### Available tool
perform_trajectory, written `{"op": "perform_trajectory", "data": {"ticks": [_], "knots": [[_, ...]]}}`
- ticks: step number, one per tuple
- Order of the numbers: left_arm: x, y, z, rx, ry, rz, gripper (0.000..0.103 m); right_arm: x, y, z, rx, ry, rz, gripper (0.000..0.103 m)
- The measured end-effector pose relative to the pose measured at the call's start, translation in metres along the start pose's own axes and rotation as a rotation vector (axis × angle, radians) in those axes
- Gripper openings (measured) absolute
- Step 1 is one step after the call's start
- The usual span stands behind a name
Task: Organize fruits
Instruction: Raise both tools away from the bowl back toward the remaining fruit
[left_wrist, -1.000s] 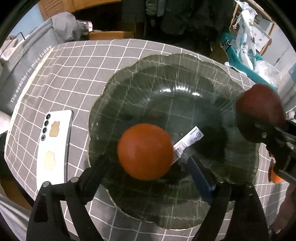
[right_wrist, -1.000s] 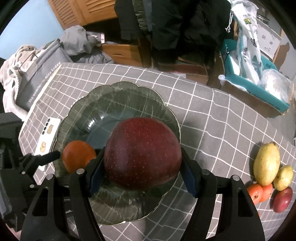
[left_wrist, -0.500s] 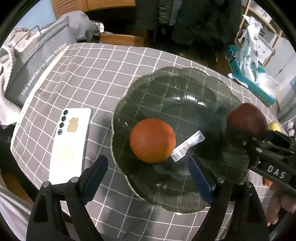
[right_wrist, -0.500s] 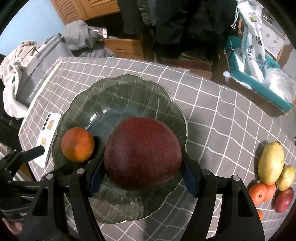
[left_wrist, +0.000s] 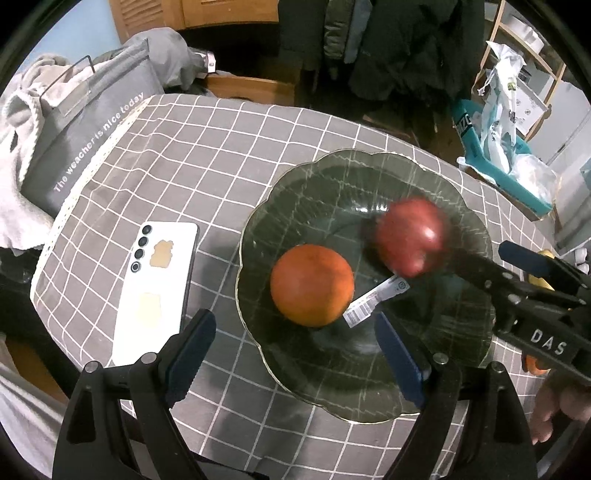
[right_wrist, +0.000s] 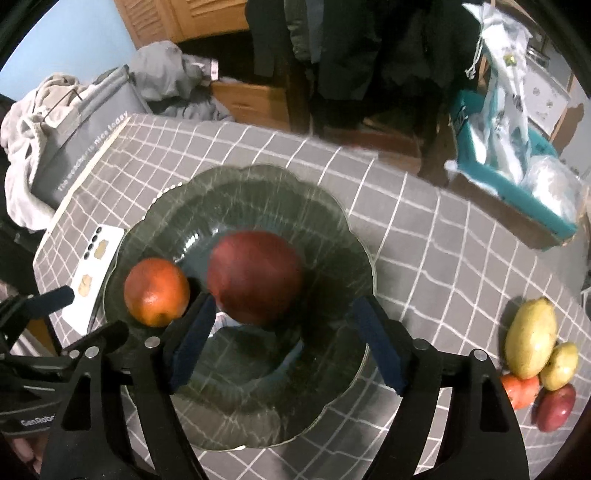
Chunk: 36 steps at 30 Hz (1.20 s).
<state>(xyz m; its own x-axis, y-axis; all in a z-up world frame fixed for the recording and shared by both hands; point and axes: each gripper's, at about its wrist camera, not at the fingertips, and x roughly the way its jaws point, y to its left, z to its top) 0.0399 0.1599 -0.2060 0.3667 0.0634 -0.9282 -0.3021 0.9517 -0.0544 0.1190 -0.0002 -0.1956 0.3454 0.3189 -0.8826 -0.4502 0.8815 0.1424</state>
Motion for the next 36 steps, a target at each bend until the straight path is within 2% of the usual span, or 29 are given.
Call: {"op": "perform_trajectory", "data": {"ticks": [10, 25, 36], "knots": [[-0.015, -0.008, 0.002, 0.01, -0.037, -0.015, 0.089, -0.019, -0.007, 0.001, 0.024, -0.029, -0.026, 0.08], [-0.057, -0.033, 0.005, 0.056, -0.126, -0.052, 0.089, -0.085, -0.02, -0.006, 0.008, -0.153, -0.157, 0.08], [-0.083, -0.062, 0.003, 0.103, -0.177, -0.092, 0.089, -0.138, -0.042, -0.022, 0.044, -0.232, -0.201, 0.081]]}}
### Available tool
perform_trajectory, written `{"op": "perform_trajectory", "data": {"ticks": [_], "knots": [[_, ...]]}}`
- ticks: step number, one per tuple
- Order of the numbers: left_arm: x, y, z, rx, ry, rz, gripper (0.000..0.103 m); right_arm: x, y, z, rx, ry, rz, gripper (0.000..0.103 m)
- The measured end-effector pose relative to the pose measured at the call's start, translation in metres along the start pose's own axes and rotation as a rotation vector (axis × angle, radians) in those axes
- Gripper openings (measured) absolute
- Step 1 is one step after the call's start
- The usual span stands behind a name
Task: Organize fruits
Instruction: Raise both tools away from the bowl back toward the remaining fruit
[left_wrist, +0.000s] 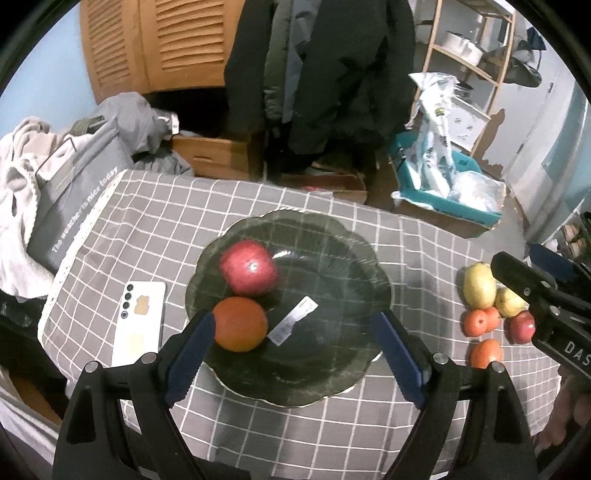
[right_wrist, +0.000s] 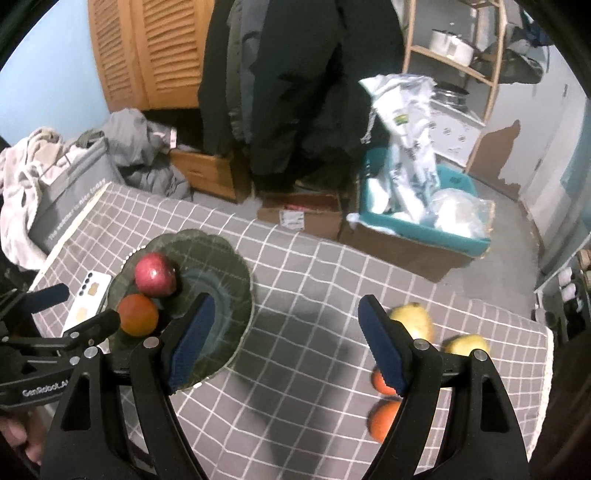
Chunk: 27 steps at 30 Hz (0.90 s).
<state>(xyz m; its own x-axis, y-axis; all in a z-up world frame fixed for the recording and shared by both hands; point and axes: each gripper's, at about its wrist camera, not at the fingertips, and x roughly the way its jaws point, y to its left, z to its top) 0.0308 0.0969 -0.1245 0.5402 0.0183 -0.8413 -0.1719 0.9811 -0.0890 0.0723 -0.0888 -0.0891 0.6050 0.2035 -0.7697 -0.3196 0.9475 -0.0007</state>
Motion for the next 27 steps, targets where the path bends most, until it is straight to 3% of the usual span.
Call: {"op": "perform_trajectory", "data": {"ticks": [6, 27], "knots": [[-0.014, -0.02, 0.003, 0.036, -0.037, -0.022, 0.097, -0.027, -0.017, -0.005, -0.001, -0.042, -0.038, 0.084], [-0.049, -0.092, 0.004, 0.158, -0.111, -0.1, 0.102, -0.096, -0.095, -0.037, 0.093, -0.145, -0.144, 0.088]]}}
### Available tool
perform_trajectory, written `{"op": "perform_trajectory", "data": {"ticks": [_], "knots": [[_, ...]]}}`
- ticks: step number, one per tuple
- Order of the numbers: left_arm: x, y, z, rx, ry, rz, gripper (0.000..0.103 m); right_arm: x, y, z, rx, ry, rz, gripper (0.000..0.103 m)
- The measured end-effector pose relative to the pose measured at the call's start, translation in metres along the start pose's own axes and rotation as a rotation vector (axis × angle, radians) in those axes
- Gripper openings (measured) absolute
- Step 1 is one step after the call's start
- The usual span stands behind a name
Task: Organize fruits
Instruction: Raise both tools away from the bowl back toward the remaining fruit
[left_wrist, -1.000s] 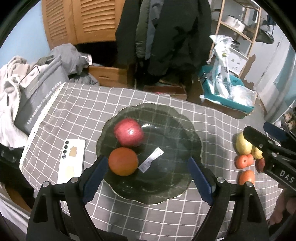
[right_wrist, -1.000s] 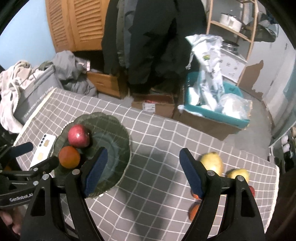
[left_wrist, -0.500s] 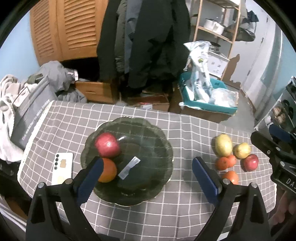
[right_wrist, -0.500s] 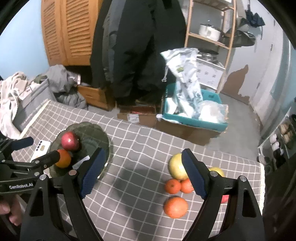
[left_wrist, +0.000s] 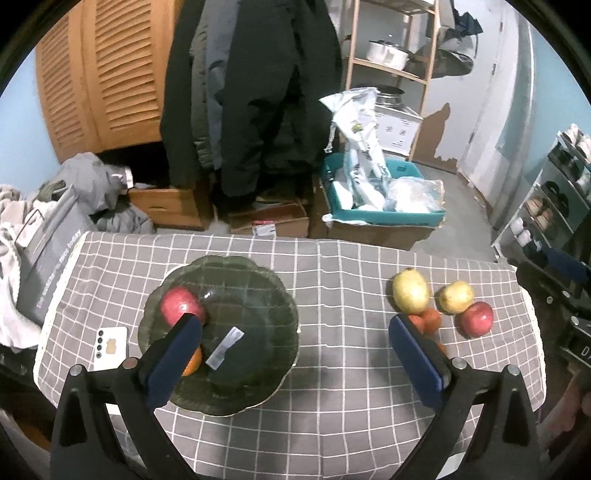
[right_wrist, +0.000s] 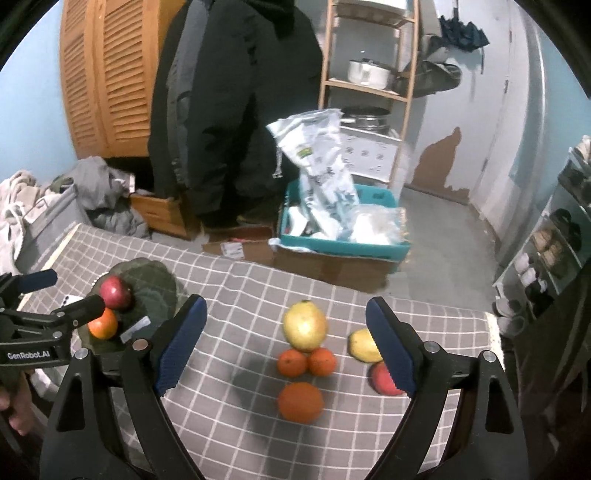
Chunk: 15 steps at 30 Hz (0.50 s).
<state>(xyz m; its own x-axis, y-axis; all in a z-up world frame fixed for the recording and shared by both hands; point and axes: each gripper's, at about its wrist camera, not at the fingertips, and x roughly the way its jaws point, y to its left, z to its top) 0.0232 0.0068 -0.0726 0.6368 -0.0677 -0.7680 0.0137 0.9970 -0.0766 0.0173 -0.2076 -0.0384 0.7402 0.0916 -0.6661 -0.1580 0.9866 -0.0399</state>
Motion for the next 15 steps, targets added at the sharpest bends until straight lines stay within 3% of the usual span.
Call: {"op": "perform_trajectory", "data": {"ticks": [15], "knots": [[0.007, -0.059, 0.002, 0.092, 0.021, -0.06, 0.102, -0.021, -0.073, -0.027, 0.105, 0.0, -0.102, 0.088]]}}
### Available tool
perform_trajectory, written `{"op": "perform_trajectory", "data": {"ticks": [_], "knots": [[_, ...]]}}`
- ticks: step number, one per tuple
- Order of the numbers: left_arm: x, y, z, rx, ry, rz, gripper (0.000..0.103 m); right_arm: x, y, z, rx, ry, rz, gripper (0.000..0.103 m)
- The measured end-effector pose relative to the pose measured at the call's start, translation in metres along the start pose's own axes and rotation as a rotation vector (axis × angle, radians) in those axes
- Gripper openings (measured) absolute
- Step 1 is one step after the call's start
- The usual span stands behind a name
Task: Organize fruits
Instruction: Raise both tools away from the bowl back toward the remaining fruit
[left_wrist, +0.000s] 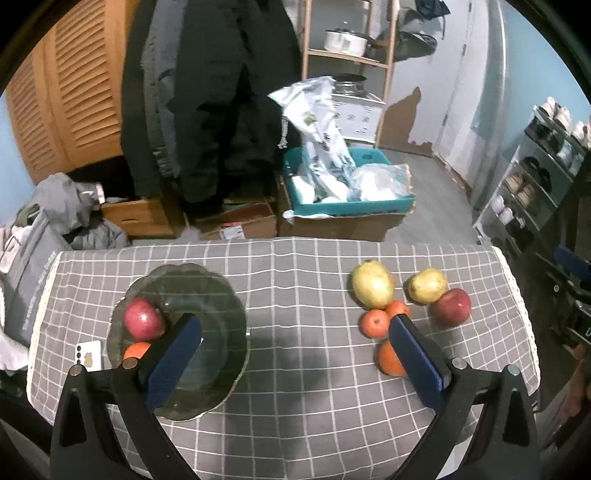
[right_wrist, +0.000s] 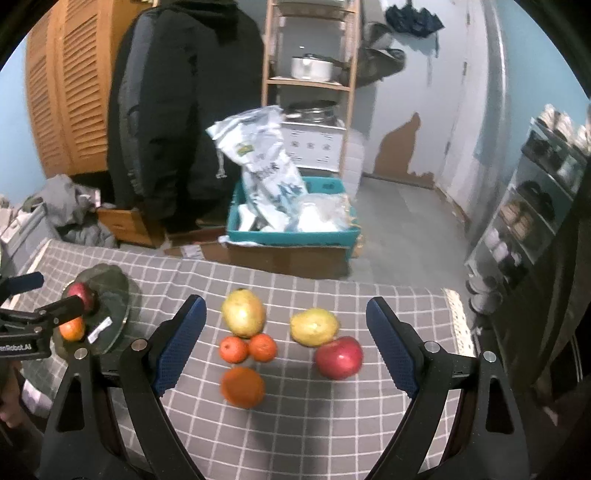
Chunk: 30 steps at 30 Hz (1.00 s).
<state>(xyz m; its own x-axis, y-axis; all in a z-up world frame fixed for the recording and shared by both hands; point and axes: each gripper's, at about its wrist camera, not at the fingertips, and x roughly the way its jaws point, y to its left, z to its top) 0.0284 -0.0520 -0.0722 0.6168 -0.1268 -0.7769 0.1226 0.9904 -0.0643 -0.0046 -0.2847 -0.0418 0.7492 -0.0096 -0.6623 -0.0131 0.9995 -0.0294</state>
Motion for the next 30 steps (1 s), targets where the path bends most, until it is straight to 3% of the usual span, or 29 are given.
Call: {"op": "perform_trajectory", "data": {"ticks": [17, 30], "knots": [[0.029, -0.061, -0.002, 0.094, 0.059, -0.053, 0.102, 0.005, -0.061, -0.029, 0.098, 0.049, -0.05, 0.088], [0.077, -0.084, -0.02, 0.119, 0.165, -0.057, 0.102, 0.048, -0.074, -0.057, 0.129, 0.182, -0.048, 0.088]]}}
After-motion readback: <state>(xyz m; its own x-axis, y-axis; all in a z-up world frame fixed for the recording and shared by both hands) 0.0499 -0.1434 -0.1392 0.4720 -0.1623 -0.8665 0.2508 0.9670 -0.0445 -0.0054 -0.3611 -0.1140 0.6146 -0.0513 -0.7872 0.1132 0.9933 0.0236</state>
